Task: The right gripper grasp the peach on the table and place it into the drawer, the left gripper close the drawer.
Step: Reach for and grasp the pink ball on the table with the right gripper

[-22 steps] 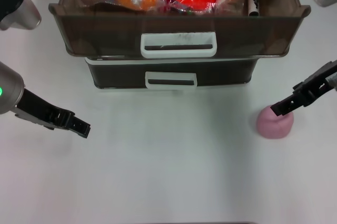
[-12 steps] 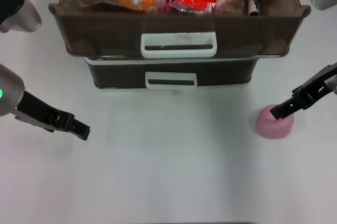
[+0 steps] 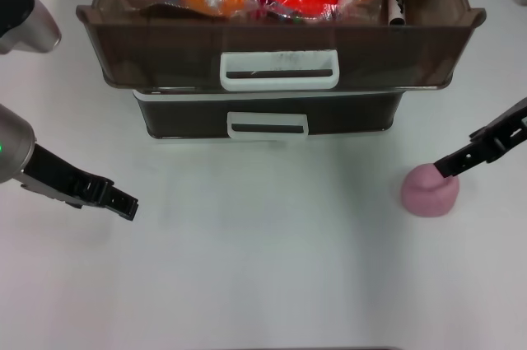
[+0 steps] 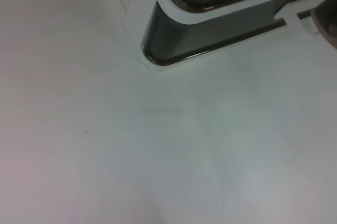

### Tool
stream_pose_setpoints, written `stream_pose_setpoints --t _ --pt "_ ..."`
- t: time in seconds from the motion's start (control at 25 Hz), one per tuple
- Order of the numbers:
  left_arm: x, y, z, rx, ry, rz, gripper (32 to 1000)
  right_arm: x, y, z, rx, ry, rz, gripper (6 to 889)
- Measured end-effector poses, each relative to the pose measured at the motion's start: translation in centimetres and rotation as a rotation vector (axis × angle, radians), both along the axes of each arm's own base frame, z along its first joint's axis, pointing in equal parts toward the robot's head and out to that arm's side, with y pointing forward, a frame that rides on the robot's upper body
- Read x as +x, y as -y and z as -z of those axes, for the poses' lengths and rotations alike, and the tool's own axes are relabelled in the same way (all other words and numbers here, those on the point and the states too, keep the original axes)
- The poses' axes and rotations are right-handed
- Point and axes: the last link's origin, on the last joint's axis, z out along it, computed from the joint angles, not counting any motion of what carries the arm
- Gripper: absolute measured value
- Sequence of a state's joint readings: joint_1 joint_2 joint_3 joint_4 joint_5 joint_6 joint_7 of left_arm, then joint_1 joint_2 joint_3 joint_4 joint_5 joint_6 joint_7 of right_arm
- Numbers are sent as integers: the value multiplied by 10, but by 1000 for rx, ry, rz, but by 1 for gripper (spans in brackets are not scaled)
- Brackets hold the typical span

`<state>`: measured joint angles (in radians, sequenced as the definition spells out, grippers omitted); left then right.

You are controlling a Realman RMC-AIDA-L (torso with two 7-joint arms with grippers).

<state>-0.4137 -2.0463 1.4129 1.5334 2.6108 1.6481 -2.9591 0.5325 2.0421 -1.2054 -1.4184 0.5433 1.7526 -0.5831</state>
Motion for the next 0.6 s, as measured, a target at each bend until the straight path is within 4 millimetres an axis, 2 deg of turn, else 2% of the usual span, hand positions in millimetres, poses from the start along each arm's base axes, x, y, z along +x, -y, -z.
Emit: stream_pose_setpoints --t 0.32,0.6 --pt "0 -1 -1 2 1 1 852 26 -5 -13 42 90 46 789" --pt "0 -1 0 1 1 2 851 48 -8 -4 18 58 71 789"
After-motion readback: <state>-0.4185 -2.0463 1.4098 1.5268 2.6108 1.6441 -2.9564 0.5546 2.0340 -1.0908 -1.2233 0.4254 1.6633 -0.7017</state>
